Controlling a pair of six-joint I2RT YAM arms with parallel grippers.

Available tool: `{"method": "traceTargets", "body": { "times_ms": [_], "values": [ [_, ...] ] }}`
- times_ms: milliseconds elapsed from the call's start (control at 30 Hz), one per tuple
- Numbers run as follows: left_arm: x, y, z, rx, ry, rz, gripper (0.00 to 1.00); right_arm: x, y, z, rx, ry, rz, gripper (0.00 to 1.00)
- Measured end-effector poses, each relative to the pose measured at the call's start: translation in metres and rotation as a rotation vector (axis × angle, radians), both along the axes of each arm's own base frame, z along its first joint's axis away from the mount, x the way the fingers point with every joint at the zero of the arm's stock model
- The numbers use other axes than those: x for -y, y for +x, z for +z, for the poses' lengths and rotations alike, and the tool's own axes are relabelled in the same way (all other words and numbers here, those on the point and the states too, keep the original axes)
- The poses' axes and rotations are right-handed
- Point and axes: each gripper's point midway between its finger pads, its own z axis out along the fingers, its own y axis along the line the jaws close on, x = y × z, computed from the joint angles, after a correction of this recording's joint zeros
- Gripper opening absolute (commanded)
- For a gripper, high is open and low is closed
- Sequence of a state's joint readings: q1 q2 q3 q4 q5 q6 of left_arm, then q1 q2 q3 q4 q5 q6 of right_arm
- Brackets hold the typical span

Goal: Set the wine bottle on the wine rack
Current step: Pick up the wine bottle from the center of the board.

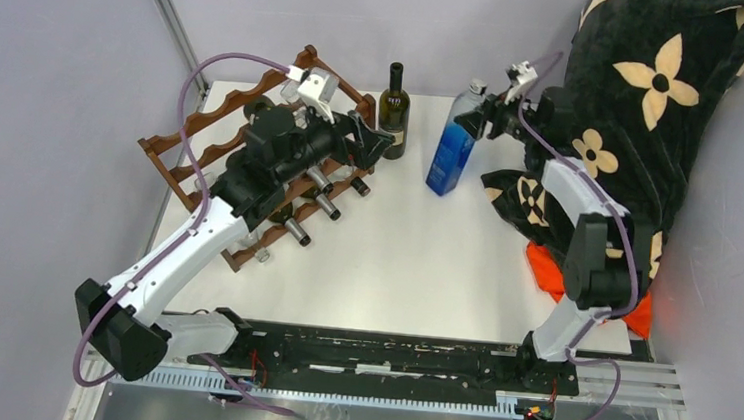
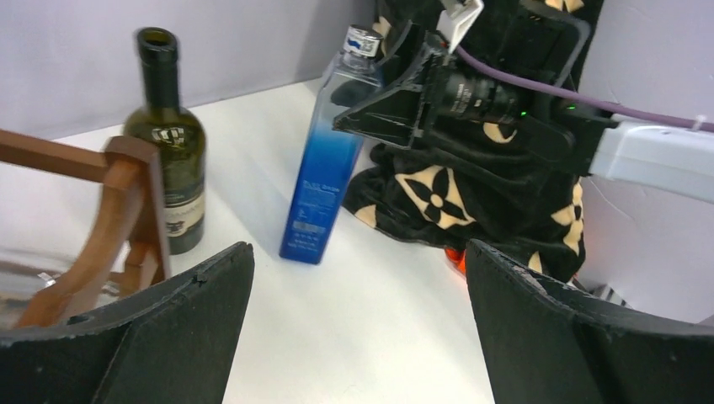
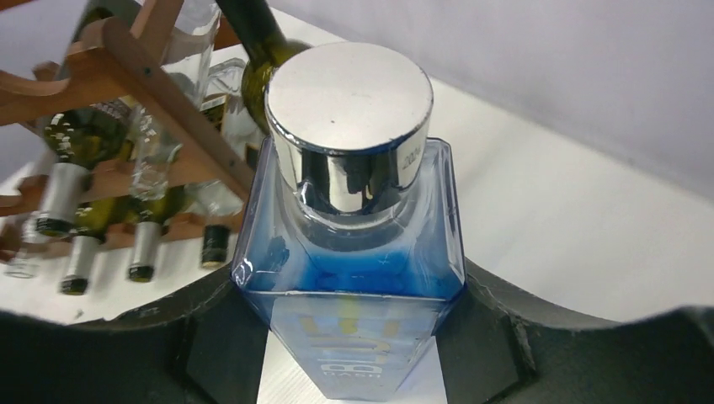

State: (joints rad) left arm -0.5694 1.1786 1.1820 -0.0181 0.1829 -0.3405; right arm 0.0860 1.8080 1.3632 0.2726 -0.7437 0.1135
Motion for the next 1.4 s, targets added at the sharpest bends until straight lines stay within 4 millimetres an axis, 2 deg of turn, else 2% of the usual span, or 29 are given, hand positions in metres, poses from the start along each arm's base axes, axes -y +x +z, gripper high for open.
{"method": "traceTargets", "body": {
  "times_ms": [167,267,333,467,600,767,1067,1200,1267,1300,1367,1400],
  "values": [
    [0.038,-0.005,-0.024,0.018,0.072,-0.102,1.00,0.029,-0.059,0.005,-0.095,0.116,-0.085,0.00],
    [0.068,-0.016,-0.050,0.038,0.153,-0.173,1.00,0.029,-0.095,0.011,-0.146,0.203,-0.105,0.00],
    [0.086,-0.026,-0.074,0.045,0.212,-0.220,1.00,0.027,-0.115,0.016,-0.181,0.271,-0.110,0.00],
    [0.106,-0.036,-0.114,0.035,0.296,-0.273,1.00,0.024,-0.141,0.016,-0.249,0.384,-0.121,0.00],
    [0.110,-0.031,-0.143,0.008,0.341,-0.267,1.00,0.024,-0.153,0.004,-0.310,0.440,-0.140,0.00],
    [0.118,-0.025,-0.154,0.004,0.341,-0.275,1.00,0.025,-0.162,-0.012,-0.376,0.478,-0.170,0.00],
    [0.142,-0.025,-0.185,-0.050,0.306,-0.350,1.00,0.026,-0.161,-0.007,-0.390,0.526,-0.183,0.00],
    [0.146,-0.025,-0.193,-0.058,0.312,-0.358,0.95,0.025,-0.161,-0.004,-0.397,0.546,-0.180,0.00],
    [0.148,-0.024,-0.204,-0.074,0.331,-0.351,0.83,0.025,-0.161,-0.003,-0.401,0.554,-0.179,0.00],
    [0.149,-0.023,-0.211,-0.085,0.347,-0.344,0.71,0.025,-0.161,-0.002,-0.401,0.558,-0.177,0.00],
    [0.150,-0.022,-0.222,-0.109,0.372,-0.339,0.27,0.025,-0.161,-0.001,-0.399,0.559,-0.177,0.01],
    [0.151,-0.022,-0.223,-0.096,0.392,-0.341,0.12,0.026,-0.160,-0.003,-0.398,0.557,-0.187,0.05]
  ]
}}
